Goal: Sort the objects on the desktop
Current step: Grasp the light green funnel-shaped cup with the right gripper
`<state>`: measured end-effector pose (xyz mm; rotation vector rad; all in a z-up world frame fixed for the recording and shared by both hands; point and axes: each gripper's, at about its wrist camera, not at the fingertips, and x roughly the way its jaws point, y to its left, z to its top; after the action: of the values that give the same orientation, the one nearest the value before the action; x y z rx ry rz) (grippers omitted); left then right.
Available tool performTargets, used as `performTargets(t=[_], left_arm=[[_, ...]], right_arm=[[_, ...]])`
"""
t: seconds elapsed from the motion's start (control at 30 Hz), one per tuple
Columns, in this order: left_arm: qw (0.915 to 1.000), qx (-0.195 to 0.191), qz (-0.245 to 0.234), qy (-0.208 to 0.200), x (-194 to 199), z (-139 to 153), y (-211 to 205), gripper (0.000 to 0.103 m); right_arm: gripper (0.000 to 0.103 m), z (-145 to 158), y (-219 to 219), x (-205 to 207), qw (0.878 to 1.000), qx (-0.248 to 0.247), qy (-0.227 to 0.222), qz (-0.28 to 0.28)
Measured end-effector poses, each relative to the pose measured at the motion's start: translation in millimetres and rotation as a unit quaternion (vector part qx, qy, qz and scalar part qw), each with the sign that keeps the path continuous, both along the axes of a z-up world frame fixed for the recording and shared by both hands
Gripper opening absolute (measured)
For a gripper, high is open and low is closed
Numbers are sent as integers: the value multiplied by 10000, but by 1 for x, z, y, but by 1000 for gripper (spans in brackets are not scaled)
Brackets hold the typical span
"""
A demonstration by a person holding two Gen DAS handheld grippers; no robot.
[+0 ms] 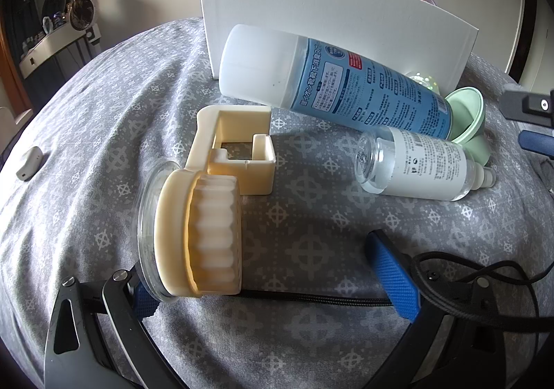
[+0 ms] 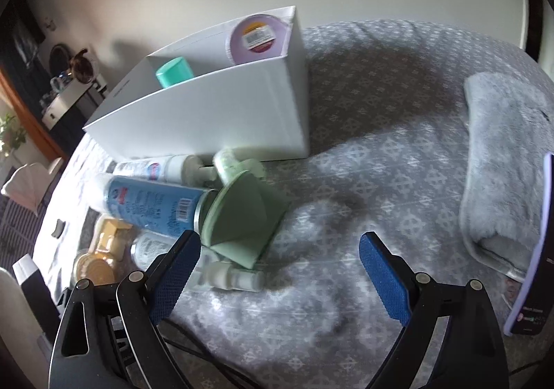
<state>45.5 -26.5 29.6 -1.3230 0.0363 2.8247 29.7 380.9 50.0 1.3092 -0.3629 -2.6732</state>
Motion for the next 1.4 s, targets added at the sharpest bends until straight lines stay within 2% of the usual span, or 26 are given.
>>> performTargets(t=[0.17,0.33,0.47,0.5,0.57,0.6,0.67,0.7,0.73,0.87,0.97,1.1,1.4], left_arm=[[10000,0,0,0,1,0,-1,103],[10000,-1,-1,0,0,0,0,103],[10000,0,-2,0,1,0,0,103],[10000,1,-2,0,1,0,0,103],[10000,-1,-1,-1,1,0,-1,103],[10000,0,-2,2,1,0,-1,103],[10000,2,-2,0,1,0,-1,103],[10000,1,-2,1,2,1,-1,103],[10000,1,-2,0,1,0,-1,103],[10000,1,-2,1,1,0,0,103],[10000,0,-3,1,1,-1,0,103],[10000,1,-10,1,1,0,-1,103],[10000,1,-10,1,1,-1,-1,103]], right_arm=[[93,-12,-14,-21,9990,-407,-140,92],[93,-41,-7,-42,9895,-1274,-659,-167],[93,-47,-3,-47,9873,-1482,-555,-165],[91,-48,-1,-47,9861,-1561,-530,-192],[79,-51,4,-47,9814,-1819,-567,-220],[68,-53,7,-47,9794,-1910,-600,-260],[58,-56,16,-44,9746,-2119,-609,-384],[47,-57,19,-43,9721,-2235,-595,-397],[47,-57,23,-43,9699,-2322,-593,-432],[46,-42,20,-34,9793,-1944,-322,-455],[46,-28,19,-22,9803,-1924,-90,-436],[46,-8,20,-6,9862,-1580,193,-452],[46,24,34,10,9893,-1154,662,-593]])
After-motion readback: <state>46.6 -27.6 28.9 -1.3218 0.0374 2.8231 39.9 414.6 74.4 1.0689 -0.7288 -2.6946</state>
